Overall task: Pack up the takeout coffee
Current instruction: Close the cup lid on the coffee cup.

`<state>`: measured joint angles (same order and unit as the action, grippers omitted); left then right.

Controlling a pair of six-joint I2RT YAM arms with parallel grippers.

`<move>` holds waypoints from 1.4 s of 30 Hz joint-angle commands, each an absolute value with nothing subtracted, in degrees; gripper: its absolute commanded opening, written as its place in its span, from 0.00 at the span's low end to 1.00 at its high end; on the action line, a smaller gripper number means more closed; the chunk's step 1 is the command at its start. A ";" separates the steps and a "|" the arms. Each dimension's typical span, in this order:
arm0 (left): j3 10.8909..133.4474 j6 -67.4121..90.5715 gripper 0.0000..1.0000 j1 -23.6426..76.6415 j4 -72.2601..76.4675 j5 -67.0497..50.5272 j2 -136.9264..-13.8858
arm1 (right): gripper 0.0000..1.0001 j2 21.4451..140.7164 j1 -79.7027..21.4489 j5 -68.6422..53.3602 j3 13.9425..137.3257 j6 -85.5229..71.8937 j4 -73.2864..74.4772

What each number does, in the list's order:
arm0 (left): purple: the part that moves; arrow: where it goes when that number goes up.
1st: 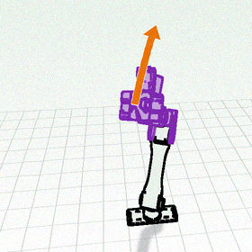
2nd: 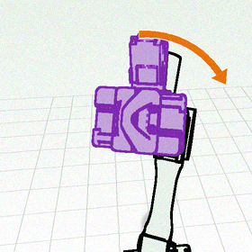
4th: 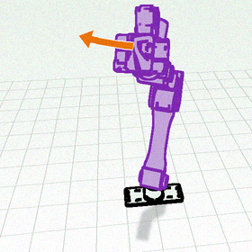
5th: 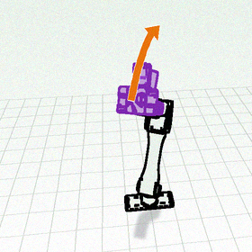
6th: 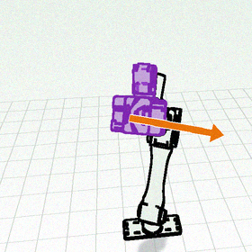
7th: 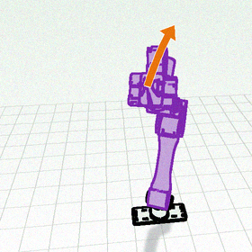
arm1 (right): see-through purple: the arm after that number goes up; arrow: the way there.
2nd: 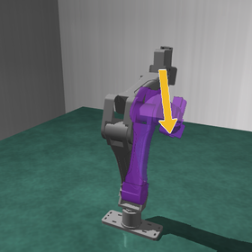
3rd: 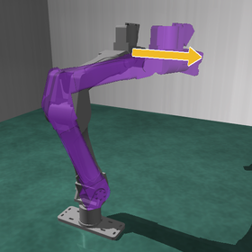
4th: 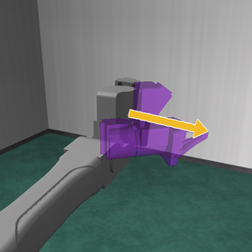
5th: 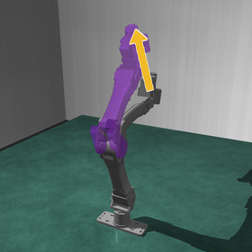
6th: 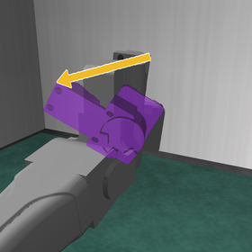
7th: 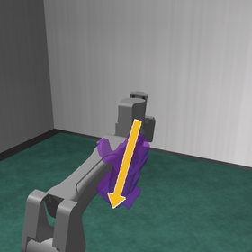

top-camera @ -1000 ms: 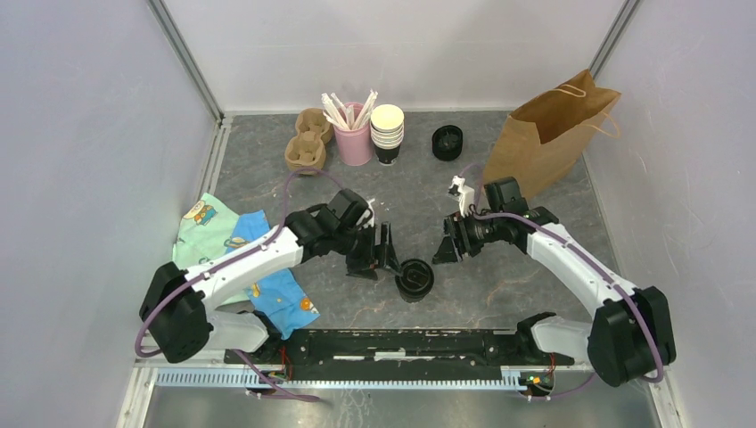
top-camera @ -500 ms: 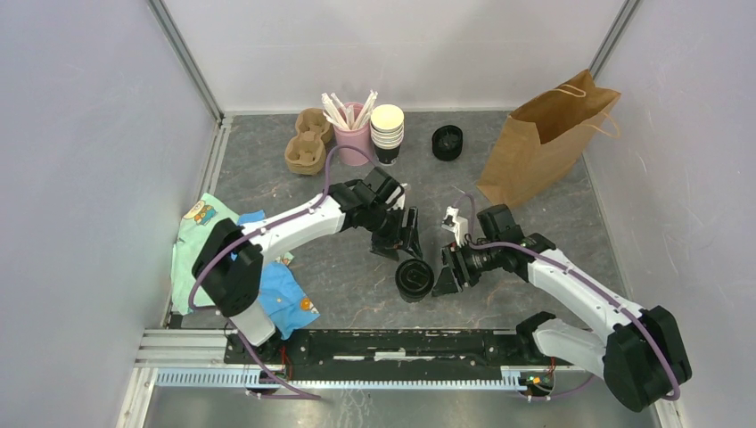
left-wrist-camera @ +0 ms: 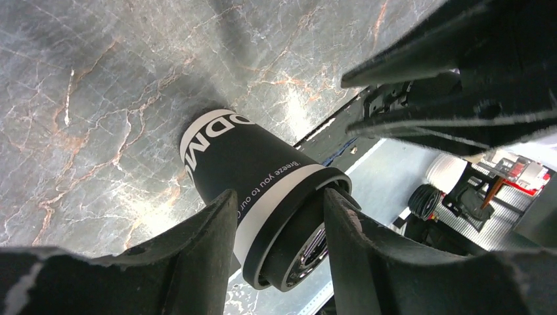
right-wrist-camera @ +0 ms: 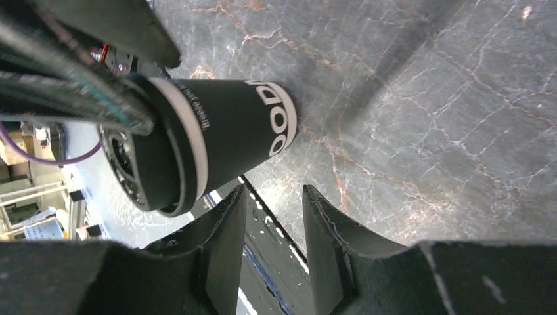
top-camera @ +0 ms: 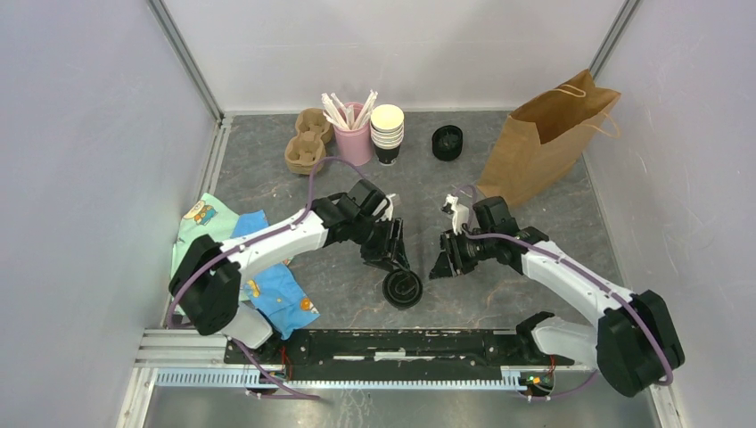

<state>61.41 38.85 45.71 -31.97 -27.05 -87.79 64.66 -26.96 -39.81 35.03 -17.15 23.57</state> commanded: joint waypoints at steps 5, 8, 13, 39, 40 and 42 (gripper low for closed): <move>58.17 43.97 0.71 45.38 -29.81 -22.74 -80.01 | 0.48 69.31 -26.78 -34.77 45.07 -12.07 27.91; 58.43 44.72 0.81 44.82 -31.03 -21.05 -78.56 | 0.61 67.75 -26.80 -35.19 46.12 -10.03 31.83; 56.41 45.45 0.89 44.24 -28.60 -23.00 -76.42 | 0.77 65.34 -26.78 -45.27 42.91 -10.69 31.54; 47.78 46.78 0.53 43.86 -26.15 -26.76 -74.00 | 0.70 71.20 -27.34 -54.65 30.94 -27.61 6.96; 47.26 47.04 0.52 43.86 -25.91 -26.46 -73.76 | 0.69 71.55 -27.33 -54.25 30.56 -27.72 6.59; 46.28 47.31 0.51 43.86 -25.76 -26.07 -73.57 | 0.65 72.34 -27.33 -52.97 30.09 -27.22 6.63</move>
<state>47.94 45.78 44.10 -26.41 -27.07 -74.13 71.20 -27.11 -55.51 31.14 -27.31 10.00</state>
